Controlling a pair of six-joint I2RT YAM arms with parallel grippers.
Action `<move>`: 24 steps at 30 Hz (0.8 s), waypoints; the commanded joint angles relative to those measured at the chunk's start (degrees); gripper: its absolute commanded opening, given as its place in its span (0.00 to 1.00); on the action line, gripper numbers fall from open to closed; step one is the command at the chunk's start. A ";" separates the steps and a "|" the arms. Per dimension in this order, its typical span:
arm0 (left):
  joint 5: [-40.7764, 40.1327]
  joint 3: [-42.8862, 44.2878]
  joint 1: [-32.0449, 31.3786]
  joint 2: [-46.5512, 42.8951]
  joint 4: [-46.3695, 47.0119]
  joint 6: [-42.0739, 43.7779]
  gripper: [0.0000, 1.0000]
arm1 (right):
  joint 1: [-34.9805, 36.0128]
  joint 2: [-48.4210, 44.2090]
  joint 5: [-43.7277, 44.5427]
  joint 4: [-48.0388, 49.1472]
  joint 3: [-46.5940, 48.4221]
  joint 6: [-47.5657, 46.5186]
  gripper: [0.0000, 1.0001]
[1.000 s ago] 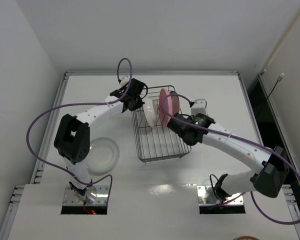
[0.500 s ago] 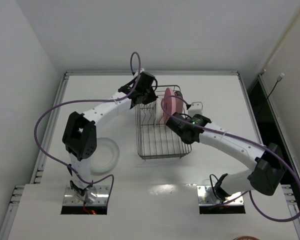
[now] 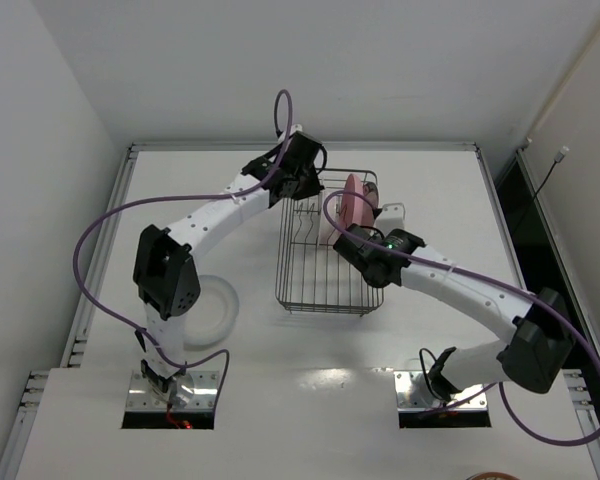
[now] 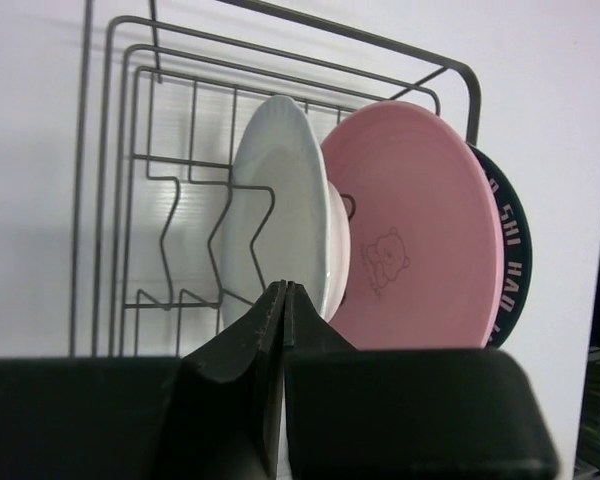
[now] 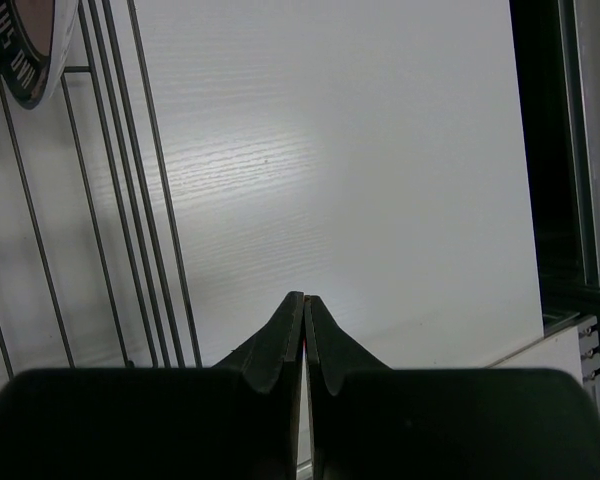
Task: Load the plates into the dish rack
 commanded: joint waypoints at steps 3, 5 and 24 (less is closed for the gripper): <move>-4.78 2.27 -0.41 0.36 -7.83 3.63 0.00 | -0.34 -1.57 -0.34 1.75 -0.13 -0.54 0.00; -7.24 1.65 -0.41 -1.48 -9.86 5.21 0.00 | -0.34 -1.57 -0.34 1.75 -0.13 -1.06 0.00; -13.59 -34.89 0.30 -25.13 -18.39 6.63 0.68 | -0.34 -6.66 -0.86 3.51 -0.13 -4.50 0.00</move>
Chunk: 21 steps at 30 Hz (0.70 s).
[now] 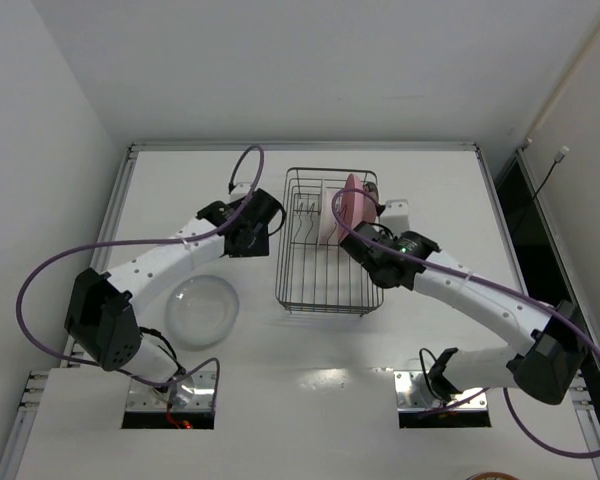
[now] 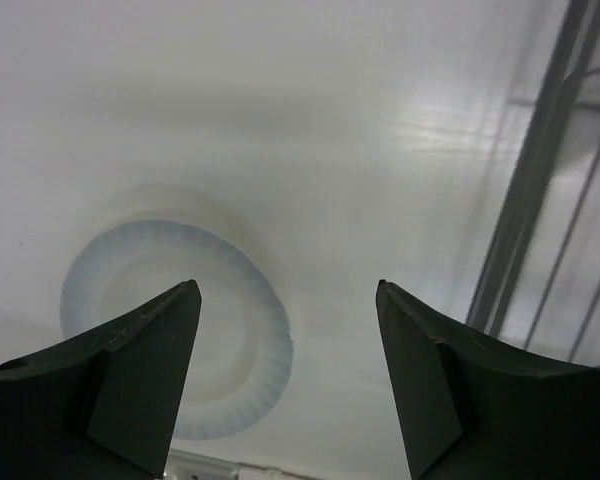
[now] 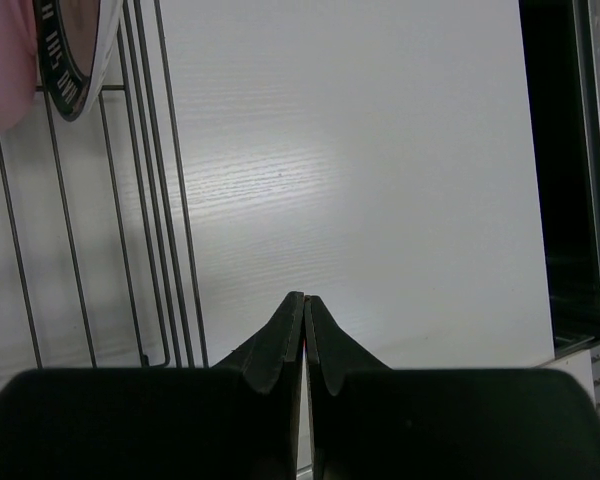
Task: Load the plates into the dish rack
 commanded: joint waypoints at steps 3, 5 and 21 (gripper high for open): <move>4.44 -9.04 0.16 0.27 1.70 -1.99 0.68 | -0.34 -3.81 -0.01 1.26 -0.63 -0.50 0.00; 5.14 -10.90 0.16 0.80 1.70 -3.65 0.68 | -0.34 -4.77 -0.53 1.26 -1.25 -0.50 0.00; 11.21 -26.20 -2.03 5.62 8.73 -7.88 0.68 | -0.34 -7.15 -1.59 1.78 -0.20 -3.22 0.00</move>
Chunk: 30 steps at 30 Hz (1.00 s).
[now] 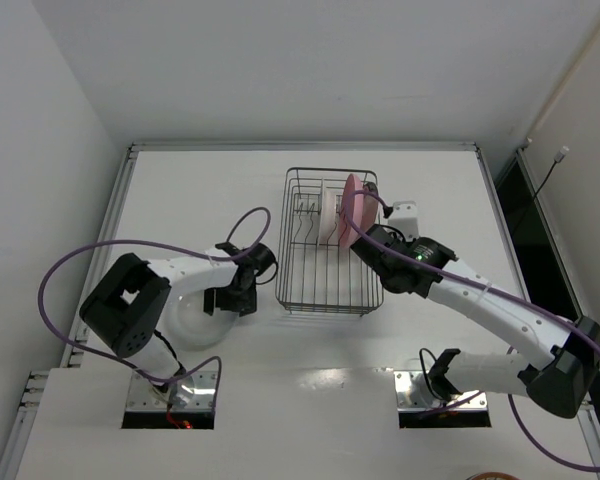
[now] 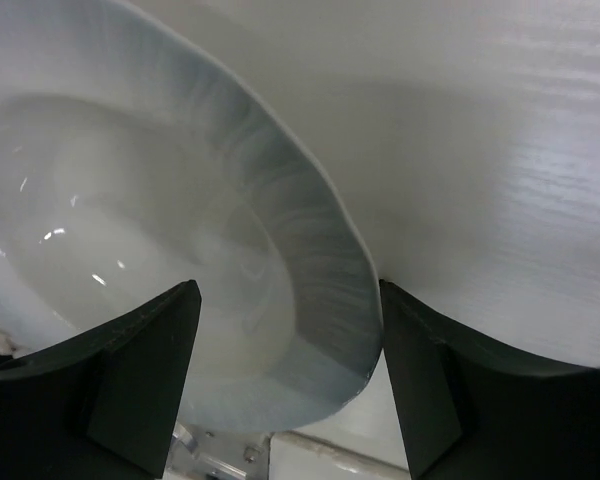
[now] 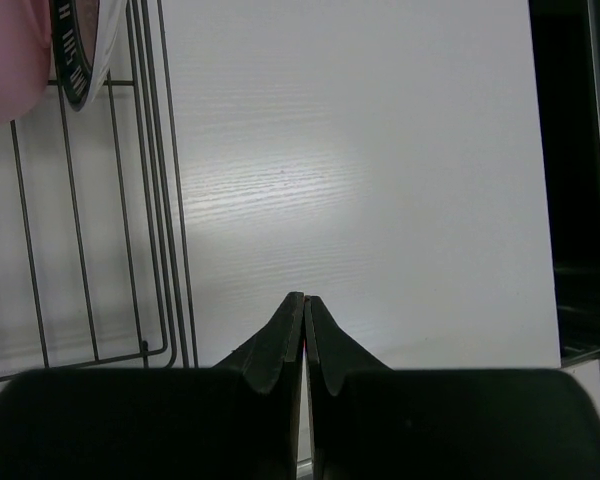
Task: Load the plates into the dish rack
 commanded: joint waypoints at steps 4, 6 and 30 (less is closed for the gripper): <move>1.98 -0.50 -2.10 2.42 3.51 -1.26 0.59 | -0.34 -1.32 0.55 0.60 2.15 -0.95 0.00; 1.98 0.03 -2.63 2.42 4.12 -1.26 0.33 | -0.34 -1.32 0.55 0.60 2.15 -0.95 0.00; -7.85 24.82 -5.97 -9.79 -8.70 2.52 0.00 | -0.34 -2.90 1.08 0.07 1.09 -0.42 0.00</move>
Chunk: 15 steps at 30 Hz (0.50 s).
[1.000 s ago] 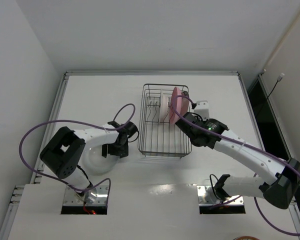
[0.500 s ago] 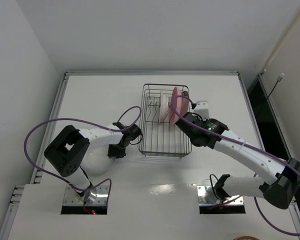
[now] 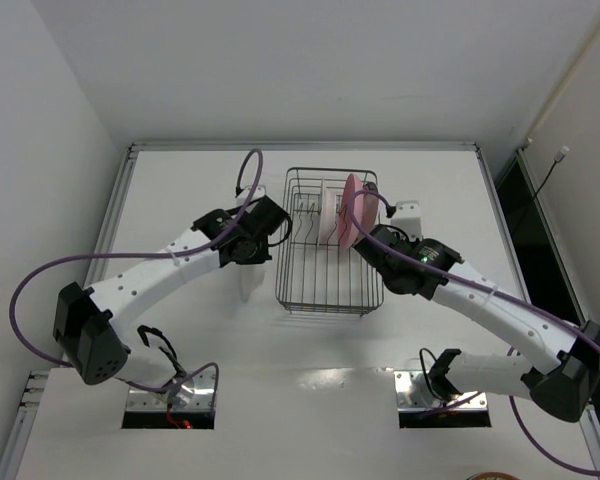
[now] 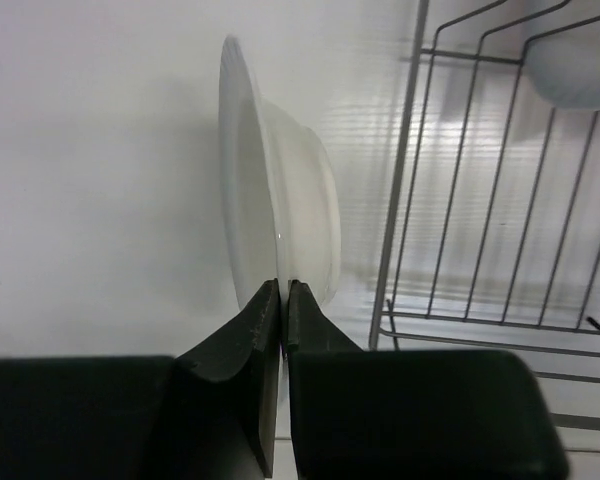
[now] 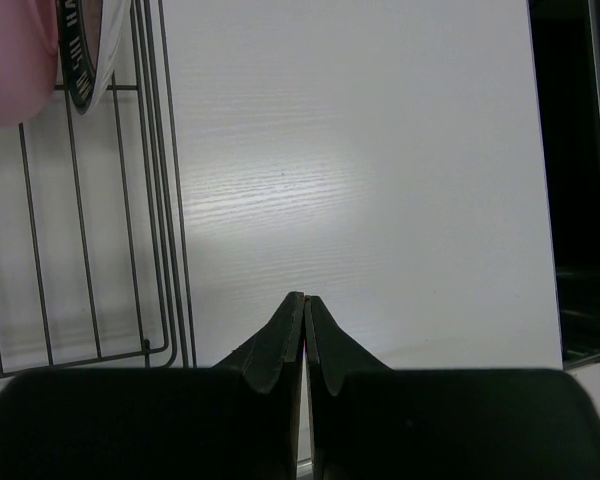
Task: Load the plates into the dish rack
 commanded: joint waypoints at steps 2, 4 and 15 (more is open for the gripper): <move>-2.99 0.25 -0.20 -0.18 -3.28 0.99 0.00 | -0.32 -2.00 1.23 -0.36 1.07 0.21 0.00; -2.99 0.78 -0.20 -0.18 -3.28 0.99 0.00 | -0.32 -2.01 1.23 -0.37 0.54 0.21 0.00; -8.87 22.90 -0.20 4.21 -6.18 8.10 0.00 | -0.32 -2.01 1.23 -0.37 0.54 0.21 0.00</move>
